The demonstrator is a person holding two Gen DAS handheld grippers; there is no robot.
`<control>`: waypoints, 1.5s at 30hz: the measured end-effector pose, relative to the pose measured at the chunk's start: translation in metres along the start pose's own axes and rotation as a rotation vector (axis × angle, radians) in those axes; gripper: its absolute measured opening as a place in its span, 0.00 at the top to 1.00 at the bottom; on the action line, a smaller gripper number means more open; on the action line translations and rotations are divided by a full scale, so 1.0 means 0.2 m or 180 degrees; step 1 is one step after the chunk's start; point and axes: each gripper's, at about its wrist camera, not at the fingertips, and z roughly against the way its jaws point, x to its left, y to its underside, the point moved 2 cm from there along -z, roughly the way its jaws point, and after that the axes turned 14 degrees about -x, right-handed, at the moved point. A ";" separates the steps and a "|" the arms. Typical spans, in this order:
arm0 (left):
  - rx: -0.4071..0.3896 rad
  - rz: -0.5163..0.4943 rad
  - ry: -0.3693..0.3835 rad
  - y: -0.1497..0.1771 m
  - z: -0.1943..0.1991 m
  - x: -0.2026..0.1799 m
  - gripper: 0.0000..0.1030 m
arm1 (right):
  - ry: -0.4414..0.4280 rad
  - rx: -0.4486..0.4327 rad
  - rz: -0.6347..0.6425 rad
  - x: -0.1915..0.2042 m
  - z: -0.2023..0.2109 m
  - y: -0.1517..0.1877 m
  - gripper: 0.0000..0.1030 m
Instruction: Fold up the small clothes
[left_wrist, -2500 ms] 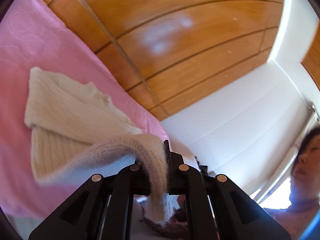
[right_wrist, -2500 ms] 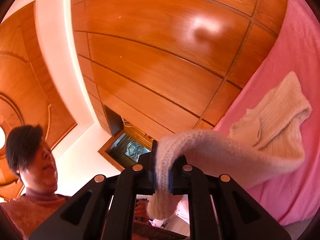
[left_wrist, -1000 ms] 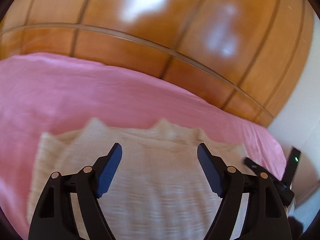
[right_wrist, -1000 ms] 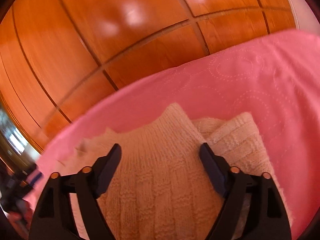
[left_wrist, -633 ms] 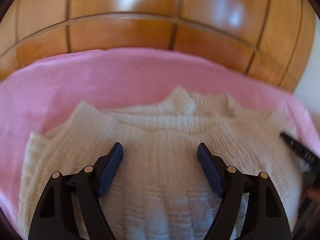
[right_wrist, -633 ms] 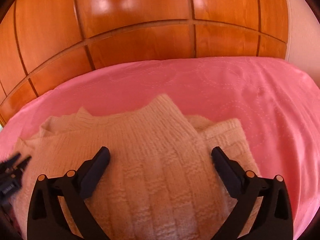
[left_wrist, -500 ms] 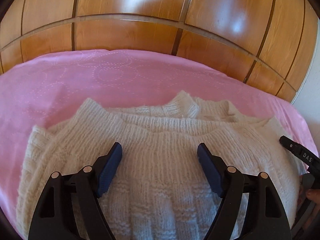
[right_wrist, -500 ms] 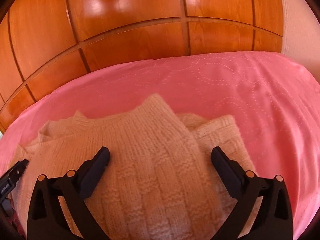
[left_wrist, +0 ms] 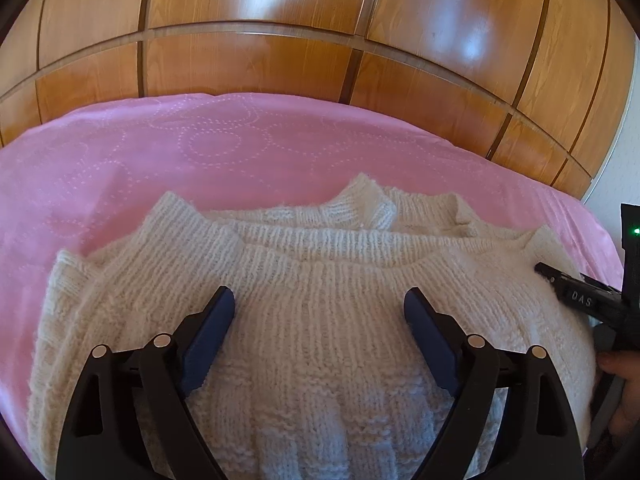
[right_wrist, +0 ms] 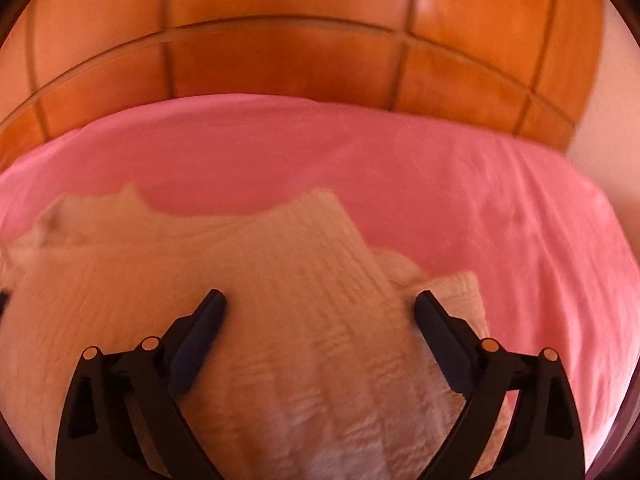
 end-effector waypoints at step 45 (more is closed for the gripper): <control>-0.0250 0.0881 -0.0163 0.25 0.56 0.53 0.11 | -0.1839 0.0124 -0.0216 0.25 0.70 0.53 1.00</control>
